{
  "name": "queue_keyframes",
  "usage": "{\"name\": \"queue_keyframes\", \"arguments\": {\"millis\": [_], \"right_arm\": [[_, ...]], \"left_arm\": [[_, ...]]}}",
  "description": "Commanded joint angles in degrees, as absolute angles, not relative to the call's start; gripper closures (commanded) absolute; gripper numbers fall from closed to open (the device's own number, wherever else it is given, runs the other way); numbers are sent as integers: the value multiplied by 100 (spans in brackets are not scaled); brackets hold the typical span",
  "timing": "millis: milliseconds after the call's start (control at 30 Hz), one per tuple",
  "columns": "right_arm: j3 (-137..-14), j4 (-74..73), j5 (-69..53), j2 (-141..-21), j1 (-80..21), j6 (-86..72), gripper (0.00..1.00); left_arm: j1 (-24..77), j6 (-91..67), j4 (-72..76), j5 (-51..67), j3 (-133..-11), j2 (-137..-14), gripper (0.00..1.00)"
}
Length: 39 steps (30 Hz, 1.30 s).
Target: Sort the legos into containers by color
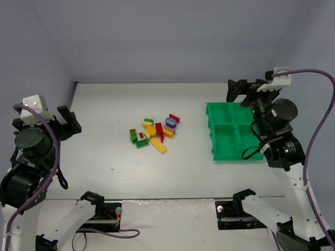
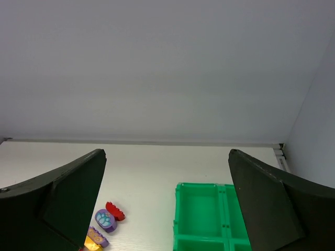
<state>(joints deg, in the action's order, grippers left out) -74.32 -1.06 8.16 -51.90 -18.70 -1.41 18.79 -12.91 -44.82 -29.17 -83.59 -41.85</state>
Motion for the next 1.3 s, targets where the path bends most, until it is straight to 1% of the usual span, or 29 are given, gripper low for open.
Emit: {"name": "queue_keyframes", "arguments": {"millis": [0,67,167,300,333,367,400,433,500,533,567,633,667,767,867,967,1133,1267], "right_arm": [[-7427,369,372,-5186,-1846,-62,0],[-7383,369,98,-5203,-1846,105,0],[-7278,378,1,-5282,-1846,61,0],[-7163,352,-798,-5519,-1846,-192,0],[-7120,334,-1191,-5598,-1854,-246,0],[-7032,299,-1334,-5825,-1889,-342,6],[-6962,290,-1414,-5966,-1951,-543,7],[-6883,281,-1424,-6246,-2195,-641,0],[-6672,273,-1240,-6564,-2556,-747,0],[-6627,264,-1161,-6913,-2775,-747,0],[-6592,255,-969,-7091,-3186,-756,6],[-6557,255,-897,-7643,-3540,-747,20],[-6548,290,-853,-7829,-3838,-730,29],[-6583,299,-738,-8568,-4243,-703,29],[-6644,299,-809,-9174,-4403,-764,20],[-6749,273,-791,-9667,-4579,-774,18],[-6882,229,-598,-10369,-4728,-852,18],[-7057,185,-545,-10766,-4790,-835,23]], "left_arm": [[1872,-1423,-4324,-2804,-8402,-4315,18],[1863,-1468,-4316,-2760,-8359,-4342,17],[1872,-1529,-4342,-2663,-8315,-4385,17],[1872,-1643,-4403,-2567,-8218,-4491,17],[1872,-1713,-4421,-2488,-8183,-4526,17],[1872,-1749,-4421,-2435,-8139,-4579,17],[1872,-1810,-4430,-2374,-8034,-4596,17],[1872,-1837,-4438,-2216,-7972,-4631,17],[1863,-1889,-4500,-2057,-7884,-4702,17],[1872,-2003,-4526,-2004,-7771,-4737,17],[1863,-2047,-4570,-1882,-7717,-4772,17],[1872,-2153,-4614,-1767,-7568,-4799,17],[1863,-2188,-4649,-1662,-7524,-4816,17],[1863,-2276,-4728,-1521,-7401,-4808,17],[1854,-2329,-4798,-1424,-7330,-4755,17],[1855,-2338,-4843,-1380,-7269,-4685,17],[1863,-2338,-4913,-1362,-7207,-4606,17],[1863,-2329,-4975,-1354,-7207,-4570,17]]}}
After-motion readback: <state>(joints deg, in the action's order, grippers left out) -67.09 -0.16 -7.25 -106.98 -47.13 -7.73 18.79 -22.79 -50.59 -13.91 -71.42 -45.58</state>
